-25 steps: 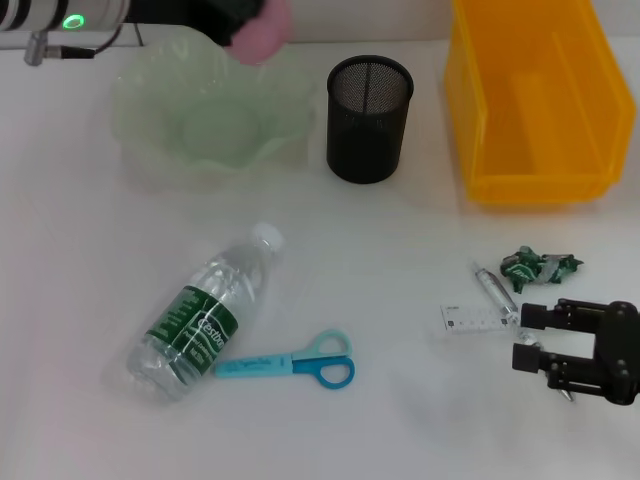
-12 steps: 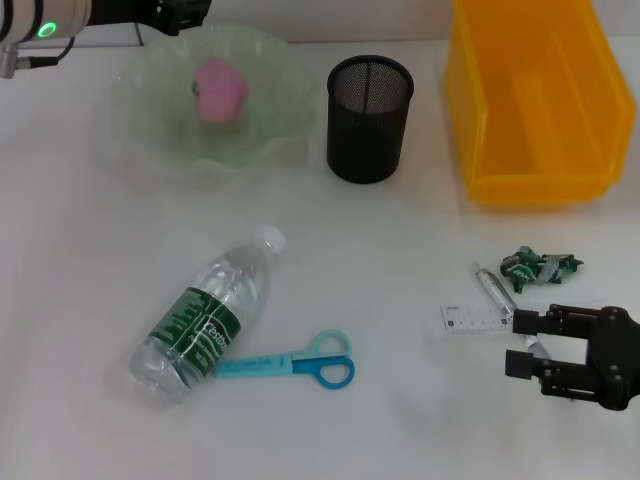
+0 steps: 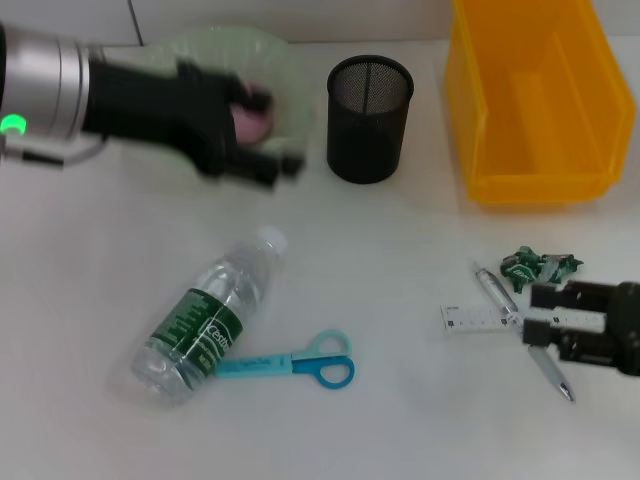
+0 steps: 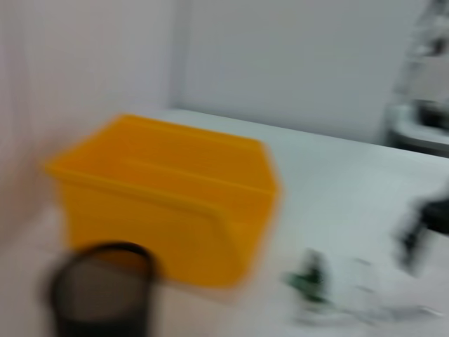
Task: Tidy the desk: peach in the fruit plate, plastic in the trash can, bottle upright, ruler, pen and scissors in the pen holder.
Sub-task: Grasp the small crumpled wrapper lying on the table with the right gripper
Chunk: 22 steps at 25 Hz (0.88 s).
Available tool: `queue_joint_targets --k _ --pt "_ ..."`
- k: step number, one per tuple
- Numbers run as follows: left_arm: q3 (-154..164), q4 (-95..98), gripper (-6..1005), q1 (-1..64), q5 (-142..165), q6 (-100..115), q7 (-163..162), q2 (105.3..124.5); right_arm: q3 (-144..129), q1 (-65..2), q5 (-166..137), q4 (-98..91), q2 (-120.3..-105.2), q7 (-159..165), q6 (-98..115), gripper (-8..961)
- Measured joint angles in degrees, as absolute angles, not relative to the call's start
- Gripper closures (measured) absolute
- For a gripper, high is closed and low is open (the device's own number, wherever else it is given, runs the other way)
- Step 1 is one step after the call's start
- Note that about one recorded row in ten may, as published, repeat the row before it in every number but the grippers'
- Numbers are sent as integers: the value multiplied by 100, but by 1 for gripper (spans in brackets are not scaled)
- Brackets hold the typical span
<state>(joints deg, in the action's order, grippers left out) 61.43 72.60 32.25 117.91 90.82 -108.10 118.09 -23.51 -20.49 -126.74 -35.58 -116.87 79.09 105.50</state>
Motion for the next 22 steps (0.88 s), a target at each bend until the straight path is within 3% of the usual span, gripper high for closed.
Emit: queue_joint_targets --k 2,7,14,16,17,22 --pt "6307 7152 165 3063 11729 9704 -10654 11856 -2319 -2147 -12671 -4263 -11631 8584 10737 313" --pt "6665 6696 165 2749 11448 9573 -10370 11870 -2419 -2344 -12816 -6053 -11597 9950 11235 313" --pt "6428 5930 165 2795 11192 9436 -10012 11842 -3504 -3229 -14299 -8998 -11488 12357 12205 325" --pt "6389 5865 166 2805 11190 9380 -9943 11845 -4002 -3381 -14906 -9418 -11566 12579 12234 334" --pt "6385 5854 166 2805 11189 9351 -9929 11846 -4528 -3436 -15381 -9560 -11708 12638 12053 338" --pt "6437 5829 166 2848 11207 9302 -9907 11848 -5716 -3321 -15727 -9109 -11911 12585 10960 358"
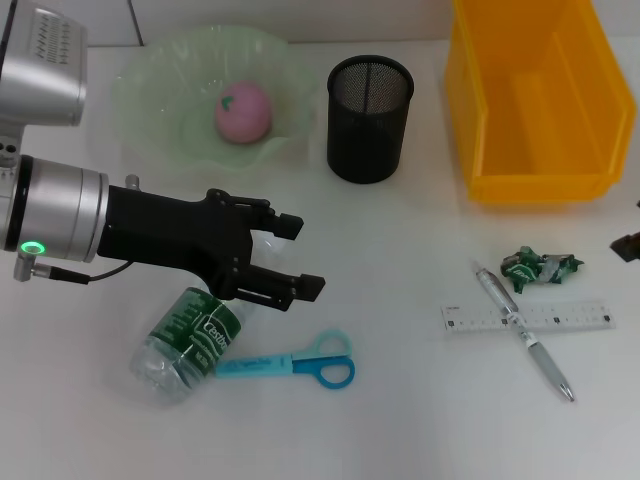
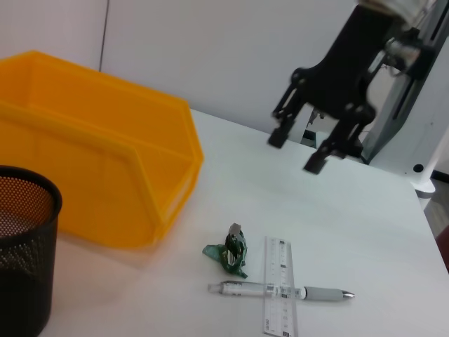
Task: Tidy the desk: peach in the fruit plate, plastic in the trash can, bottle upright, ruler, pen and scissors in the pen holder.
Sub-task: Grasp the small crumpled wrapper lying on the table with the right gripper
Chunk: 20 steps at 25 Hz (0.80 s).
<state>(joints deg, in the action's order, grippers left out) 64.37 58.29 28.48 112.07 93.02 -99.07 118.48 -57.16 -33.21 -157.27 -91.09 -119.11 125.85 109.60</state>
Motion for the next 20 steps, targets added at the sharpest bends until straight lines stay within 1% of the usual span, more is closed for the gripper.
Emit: queue_joint_targets --k 3,5,15,20 --pt "6442 5818 166 2865 11218 9299 -9903 11848 -6100 -3301 -15710 -8785 -11917 12509 10546 371" --pt "6443 5757 166 2902 11219 9293 -9899 11847 -6526 -3387 -15715 -8261 -11911 12310 10105 379" --pt "6442 5568 166 2973 11241 9293 -9896 11849 -7268 -3638 -15707 -6962 -11918 11963 8880 420" --pt "6442 5514 166 2991 11242 9295 -9896 11847 -7362 -3760 -15699 -6510 -11923 11936 8697 441"
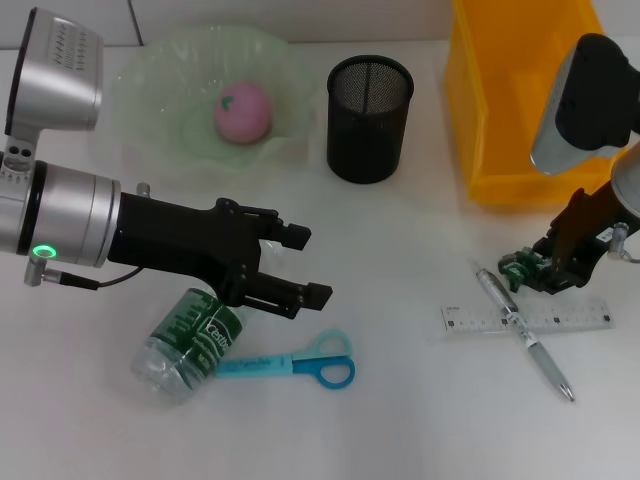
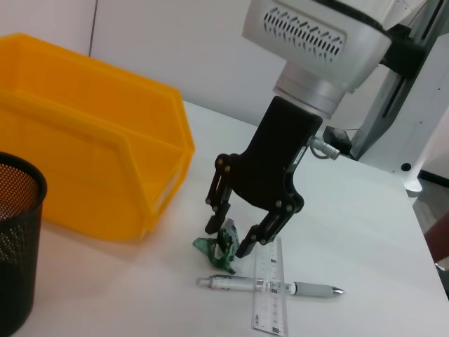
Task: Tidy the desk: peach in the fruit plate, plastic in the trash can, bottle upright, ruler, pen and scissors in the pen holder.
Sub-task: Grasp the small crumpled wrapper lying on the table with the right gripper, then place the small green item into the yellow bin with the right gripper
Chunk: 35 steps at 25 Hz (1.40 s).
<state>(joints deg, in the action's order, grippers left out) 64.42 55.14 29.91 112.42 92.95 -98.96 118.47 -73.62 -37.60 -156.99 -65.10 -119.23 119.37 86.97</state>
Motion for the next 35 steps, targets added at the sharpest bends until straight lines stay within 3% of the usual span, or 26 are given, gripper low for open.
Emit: queue_joint_targets --k 4,14,25,35 --pt "6445 5511 167 2999 11240 9294 -9896 11847 -7367 -3759 -15676 -6413 -11936 11935 8583 457" --pt "6452 5458 167 3029 11205 9319 -9910 11848 -7249 -3378 -15103 -7106 -11913 11730 8879 875" --pt "6409 5458 167 3001 11207 9335 -9932 11839 -5255 -2890 -13362 -8770 -11915 11497 9171 928" --pt "6395 5449 168 3029 11191 9348 -9969 11851 -5122 -3271 -13182 -6927 -11915 11701 6680 887"
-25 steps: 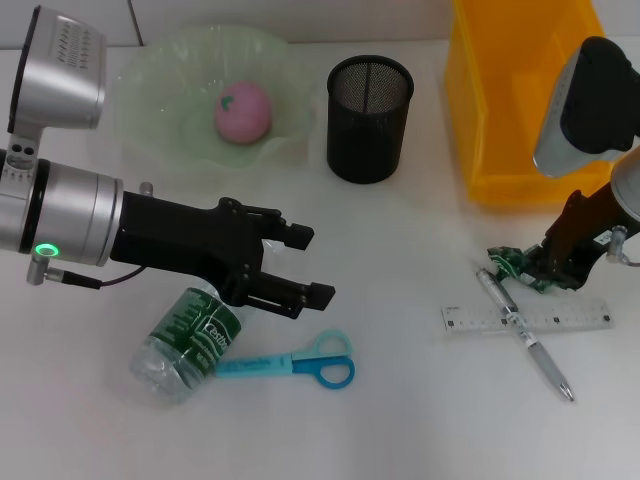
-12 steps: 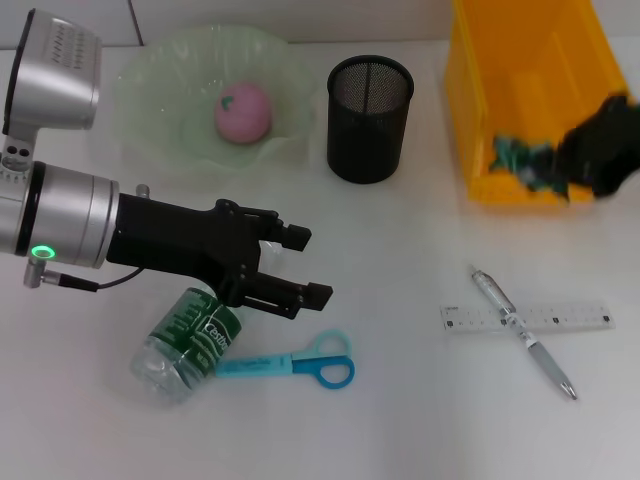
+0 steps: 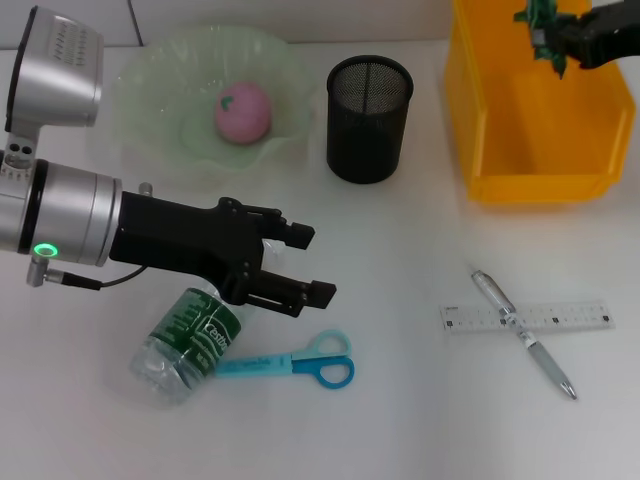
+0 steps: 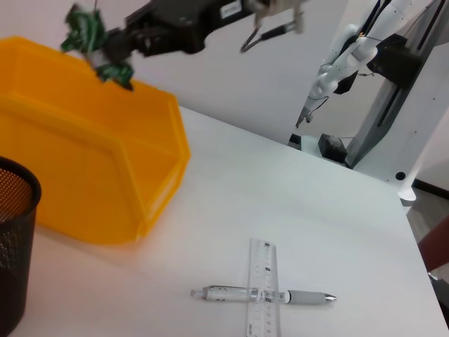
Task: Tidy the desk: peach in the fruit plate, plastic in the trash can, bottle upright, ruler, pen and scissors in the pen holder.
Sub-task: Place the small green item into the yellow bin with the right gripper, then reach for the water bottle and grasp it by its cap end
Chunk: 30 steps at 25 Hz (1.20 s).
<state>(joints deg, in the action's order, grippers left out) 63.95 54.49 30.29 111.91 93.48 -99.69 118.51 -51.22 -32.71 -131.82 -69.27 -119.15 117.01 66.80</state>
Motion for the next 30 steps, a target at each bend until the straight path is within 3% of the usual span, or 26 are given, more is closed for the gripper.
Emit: queue_joint_targets --k 4,8,9,19,24,28,30 --pt "6375 5449 168 3024 11190 9363 -10017 11842 -5149 -3322 -13182 -6767 -11914 11659 6646 857" --pt "6339 5450 168 3021 11188 9371 -10045 11837 -5155 -3228 -13140 -6890 -11928 11652 6714 636" --pt "6336 5456 168 3021 11188 9375 -10066 11836 -5155 -3228 -13140 -6890 -11928 11652 6714 619" --pt "6195 6121 168 3068 11422 9454 -11308 11796 -4979 -2079 -11332 -7667 -11897 10614 9569 455" --pt "6192 6871 169 3218 12091 9457 -12615 11778 -4738 -1616 -11030 -6232 -11905 9070 10630 287" --pt "6279 7224 169 3552 12888 9538 -13753 11804 -4314 -1665 -11029 -4971 -11875 8090 10633 113" --pt "6420 7199 169 3790 13230 9567 -14215 11836 -4076 -1731 -11048 -4386 -11837 7619 10576 113"
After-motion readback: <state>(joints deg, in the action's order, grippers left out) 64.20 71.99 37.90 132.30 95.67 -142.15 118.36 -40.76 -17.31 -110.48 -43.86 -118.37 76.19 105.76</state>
